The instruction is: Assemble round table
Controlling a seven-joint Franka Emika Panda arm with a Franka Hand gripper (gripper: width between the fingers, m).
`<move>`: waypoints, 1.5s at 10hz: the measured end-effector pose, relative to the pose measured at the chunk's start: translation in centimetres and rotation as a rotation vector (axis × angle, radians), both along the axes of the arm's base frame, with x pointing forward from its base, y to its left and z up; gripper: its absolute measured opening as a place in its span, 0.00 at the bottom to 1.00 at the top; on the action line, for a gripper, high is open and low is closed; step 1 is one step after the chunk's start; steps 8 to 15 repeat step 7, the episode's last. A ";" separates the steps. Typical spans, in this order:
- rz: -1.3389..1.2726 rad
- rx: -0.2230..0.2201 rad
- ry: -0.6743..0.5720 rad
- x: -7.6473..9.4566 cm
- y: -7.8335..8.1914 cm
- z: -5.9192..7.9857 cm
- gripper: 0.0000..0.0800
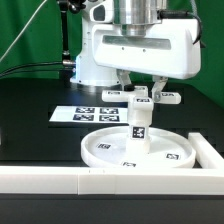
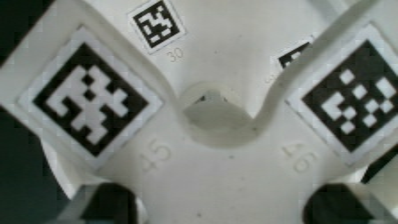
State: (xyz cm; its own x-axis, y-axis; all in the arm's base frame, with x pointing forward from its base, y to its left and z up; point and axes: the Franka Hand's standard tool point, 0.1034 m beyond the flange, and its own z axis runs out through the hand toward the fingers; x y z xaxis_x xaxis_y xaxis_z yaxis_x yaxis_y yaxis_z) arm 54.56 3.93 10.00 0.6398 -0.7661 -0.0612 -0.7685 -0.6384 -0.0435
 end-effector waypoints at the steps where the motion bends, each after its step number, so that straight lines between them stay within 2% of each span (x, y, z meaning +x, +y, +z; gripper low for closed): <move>1: 0.004 0.000 0.001 0.0 0.0 -0.1 0.75; 2: 0.005 0.000 0.001 0.0 0.0 0.0 0.75; 3: 0.010 0.009 0.007 -0.1 0.0 0.8 0.80; 5: 0.007 0.035 0.018 -0.3 0.2 3.3 0.81; 7: 0.009 0.032 0.018 -0.3 0.1 3.0 0.81; 15: 0.009 0.032 0.018 -0.3 0.1 3.0 0.81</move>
Offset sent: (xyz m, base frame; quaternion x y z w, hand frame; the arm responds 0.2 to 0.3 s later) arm -0.0173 -0.0061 0.0502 -0.0149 -0.0518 0.0065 0.9985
